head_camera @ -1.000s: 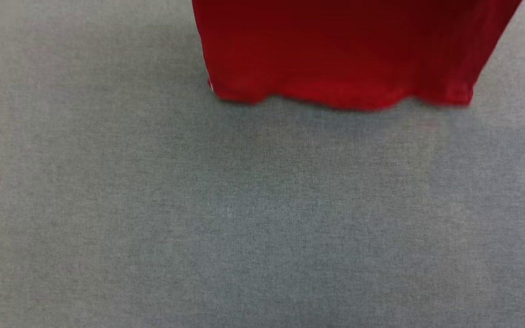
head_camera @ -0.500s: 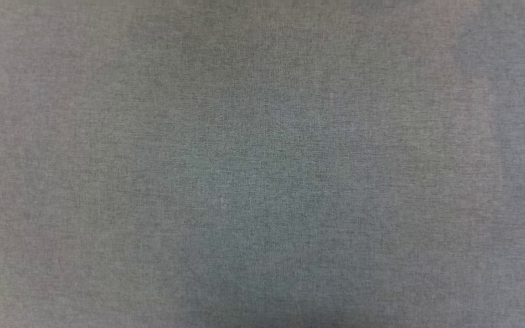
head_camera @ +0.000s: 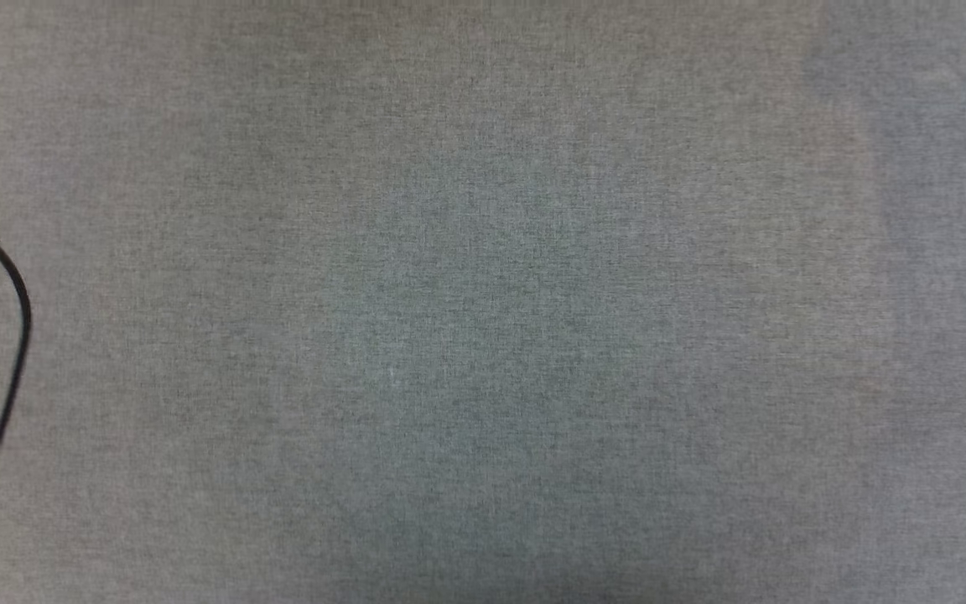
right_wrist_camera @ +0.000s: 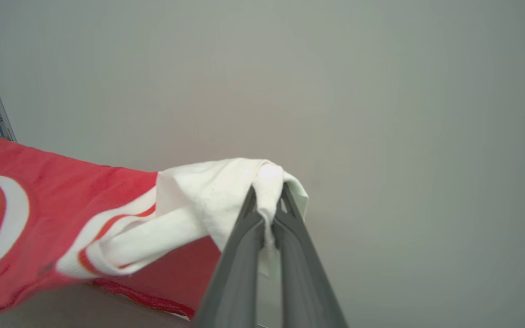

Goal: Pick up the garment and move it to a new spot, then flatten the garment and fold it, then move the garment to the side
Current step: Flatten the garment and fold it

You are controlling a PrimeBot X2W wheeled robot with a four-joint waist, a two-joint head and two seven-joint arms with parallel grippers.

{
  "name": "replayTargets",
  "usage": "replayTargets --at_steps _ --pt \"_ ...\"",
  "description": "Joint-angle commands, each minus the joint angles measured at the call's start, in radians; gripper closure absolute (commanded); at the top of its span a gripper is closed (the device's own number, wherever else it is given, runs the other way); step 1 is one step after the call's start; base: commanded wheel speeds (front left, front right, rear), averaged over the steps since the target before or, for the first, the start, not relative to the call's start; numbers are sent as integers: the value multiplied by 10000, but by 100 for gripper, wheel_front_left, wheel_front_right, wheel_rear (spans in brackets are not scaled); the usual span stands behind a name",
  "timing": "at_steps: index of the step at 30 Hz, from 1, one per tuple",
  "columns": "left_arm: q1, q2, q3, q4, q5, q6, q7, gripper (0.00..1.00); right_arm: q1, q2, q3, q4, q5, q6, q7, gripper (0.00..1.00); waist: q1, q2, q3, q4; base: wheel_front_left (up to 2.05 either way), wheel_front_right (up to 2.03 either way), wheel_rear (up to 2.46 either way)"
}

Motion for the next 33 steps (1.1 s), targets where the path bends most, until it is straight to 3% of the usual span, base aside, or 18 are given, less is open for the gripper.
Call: replayTargets --at_steps 1,7,18,25,33 --pt "534 71 201 -146 -116 163 -100 100 431 77 125 16 87 -2 -202 100 -1 -1 -213 -90 0 0 0" --pt "3516 216 1050 -1473 -25 706 -139 100 2646 312 527 -170 212 -2 -991 100 -1 -1 -864 -208 0 0 0" --pt "8950 -320 2290 -3194 286 1275 -142 100 7319 326 204 -953 490 -2 -1290 100 -1 -1 -2476 -138 0 0 0" --pt "11515 -273 2677 -3592 227 1577 -142 100 9949 178 -202 -1973 529 -2 -704 100 -1 -1 -3342 -199 0 0 0" --pt "13302 -328 2627 -3712 -16 1879 -91 100 12647 270 -918 -3291 641 -2 437 100 -1 -1 -3903 -123 0 0 0"
